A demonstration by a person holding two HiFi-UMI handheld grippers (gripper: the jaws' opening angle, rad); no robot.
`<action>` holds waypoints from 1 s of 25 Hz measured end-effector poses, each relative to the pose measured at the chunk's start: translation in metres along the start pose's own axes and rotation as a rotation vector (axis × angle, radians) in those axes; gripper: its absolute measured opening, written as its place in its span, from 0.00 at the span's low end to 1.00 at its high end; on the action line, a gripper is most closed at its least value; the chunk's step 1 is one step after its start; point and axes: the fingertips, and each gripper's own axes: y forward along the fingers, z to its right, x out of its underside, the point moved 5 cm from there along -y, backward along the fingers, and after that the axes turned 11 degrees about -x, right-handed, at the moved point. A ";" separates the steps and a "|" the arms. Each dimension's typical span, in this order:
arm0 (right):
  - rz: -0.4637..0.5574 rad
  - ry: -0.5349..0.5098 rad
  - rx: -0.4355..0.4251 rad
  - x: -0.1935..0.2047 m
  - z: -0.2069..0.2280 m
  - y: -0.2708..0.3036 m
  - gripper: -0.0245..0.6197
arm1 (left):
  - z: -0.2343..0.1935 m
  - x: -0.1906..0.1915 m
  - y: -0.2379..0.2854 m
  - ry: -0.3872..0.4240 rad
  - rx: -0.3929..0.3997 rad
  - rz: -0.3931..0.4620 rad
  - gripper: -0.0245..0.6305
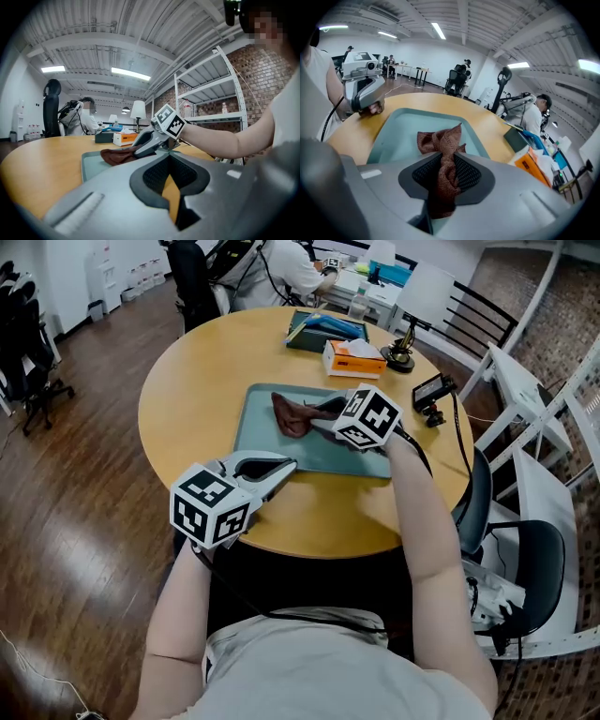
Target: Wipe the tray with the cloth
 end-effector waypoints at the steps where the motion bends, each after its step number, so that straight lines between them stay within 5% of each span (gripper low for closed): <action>1: -0.005 0.021 0.015 0.009 0.005 -0.007 0.16 | 0.000 0.000 0.000 -0.001 -0.005 0.001 0.04; 14: -0.080 0.212 0.207 0.098 0.046 -0.066 0.16 | -0.001 -0.002 0.006 -0.003 -0.009 0.003 0.04; 25: -0.061 0.089 0.141 0.039 0.046 -0.020 0.16 | -0.001 0.000 0.006 -0.004 -0.007 0.000 0.04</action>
